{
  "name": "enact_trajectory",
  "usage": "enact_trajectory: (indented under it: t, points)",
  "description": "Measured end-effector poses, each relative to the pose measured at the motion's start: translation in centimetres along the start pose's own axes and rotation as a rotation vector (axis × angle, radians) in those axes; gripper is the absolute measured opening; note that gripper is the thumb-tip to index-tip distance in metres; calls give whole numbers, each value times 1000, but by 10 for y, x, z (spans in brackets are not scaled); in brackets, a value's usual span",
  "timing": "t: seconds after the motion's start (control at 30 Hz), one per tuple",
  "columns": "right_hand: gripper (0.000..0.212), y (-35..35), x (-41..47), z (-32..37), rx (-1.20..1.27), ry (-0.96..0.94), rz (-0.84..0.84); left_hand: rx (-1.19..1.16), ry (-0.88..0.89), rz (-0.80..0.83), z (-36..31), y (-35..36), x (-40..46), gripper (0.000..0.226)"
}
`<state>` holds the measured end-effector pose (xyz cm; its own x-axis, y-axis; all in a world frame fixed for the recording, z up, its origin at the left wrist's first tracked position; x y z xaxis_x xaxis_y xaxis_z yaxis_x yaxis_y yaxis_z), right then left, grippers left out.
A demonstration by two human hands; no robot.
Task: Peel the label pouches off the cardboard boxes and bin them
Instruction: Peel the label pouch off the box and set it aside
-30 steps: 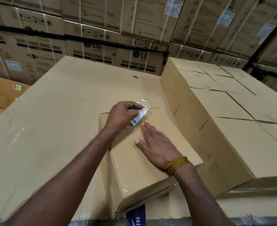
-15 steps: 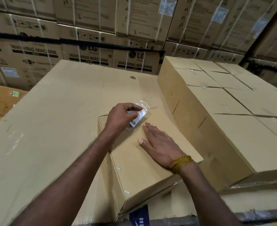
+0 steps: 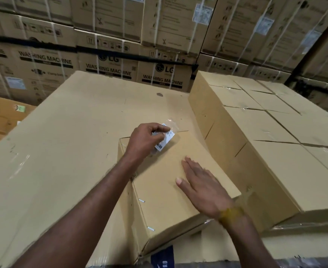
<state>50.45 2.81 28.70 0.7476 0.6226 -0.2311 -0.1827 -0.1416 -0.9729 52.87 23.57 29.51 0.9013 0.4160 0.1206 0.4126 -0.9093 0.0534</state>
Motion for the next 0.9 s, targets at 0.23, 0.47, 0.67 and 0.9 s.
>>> enact_trajectory:
  t: [0.23, 0.47, 0.67, 0.9]
  points:
    - [72, -1, 16, -1, -2, 50, -28, -18, 11, -14, -1, 1, -2, 29]
    - [77, 10, -56, 0, -21, -16, 53, -13, 18, -4, 2, 3, -2, 27]
    - [71, -4, 11, -6, 1, 11, 16, 64, 28, 12, 2, 3, 2, 27]
    - [77, 7, -23, 7, 9, 6, 24, 49, 34, -4, 3, 6, 1, 27]
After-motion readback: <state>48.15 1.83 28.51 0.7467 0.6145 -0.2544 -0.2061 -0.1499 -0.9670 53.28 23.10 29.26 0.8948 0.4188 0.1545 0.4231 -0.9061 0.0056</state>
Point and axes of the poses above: each hand's wrist, its own x-axis towards the middle knuckle, its own y-axis out of the palm, z = x × y, the point moved 5 cm from there along x, towards the middle knuckle, and after that the axes turned 13 degrees about -x, right-handed, at the moved point
